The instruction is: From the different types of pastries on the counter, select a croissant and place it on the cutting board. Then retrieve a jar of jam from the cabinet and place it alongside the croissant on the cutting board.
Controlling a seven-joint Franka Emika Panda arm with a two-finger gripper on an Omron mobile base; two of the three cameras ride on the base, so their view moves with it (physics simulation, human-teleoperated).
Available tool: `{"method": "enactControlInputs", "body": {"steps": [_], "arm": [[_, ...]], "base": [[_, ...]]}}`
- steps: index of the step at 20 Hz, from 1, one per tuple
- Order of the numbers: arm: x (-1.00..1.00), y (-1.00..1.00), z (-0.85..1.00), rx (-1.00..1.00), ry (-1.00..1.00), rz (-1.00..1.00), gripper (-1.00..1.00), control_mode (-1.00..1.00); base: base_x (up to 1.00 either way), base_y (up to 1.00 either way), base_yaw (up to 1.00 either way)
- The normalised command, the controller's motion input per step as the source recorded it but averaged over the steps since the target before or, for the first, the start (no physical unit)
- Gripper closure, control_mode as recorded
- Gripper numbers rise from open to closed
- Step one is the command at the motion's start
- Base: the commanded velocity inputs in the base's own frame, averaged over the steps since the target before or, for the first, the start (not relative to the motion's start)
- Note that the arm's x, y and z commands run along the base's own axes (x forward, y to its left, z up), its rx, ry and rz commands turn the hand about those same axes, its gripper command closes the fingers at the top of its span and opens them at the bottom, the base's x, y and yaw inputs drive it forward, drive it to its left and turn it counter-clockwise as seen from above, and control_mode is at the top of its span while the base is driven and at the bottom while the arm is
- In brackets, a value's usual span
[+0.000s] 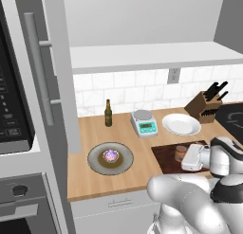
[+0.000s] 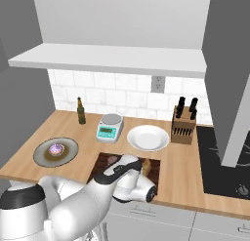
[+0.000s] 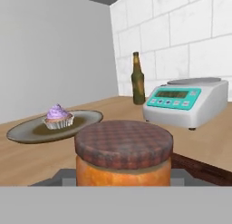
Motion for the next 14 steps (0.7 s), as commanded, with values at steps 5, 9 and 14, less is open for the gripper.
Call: {"method": "enactControlInputs", "body": {"steps": [5,9,14], "arm": [[0.25,0.0,-0.18,0.0,0.0,0.0,1.0,-1.0],[0.24,0.0,-0.12,0.0,0.0,0.0,1.0,-1.0],[0.08,0.0,-0.09,0.0,0.0,0.0,1.0,-1.0]], "base": [[0.0,0.0,0.0],[0.0,0.0,0.0],[0.0,0.0,0.0]]}}
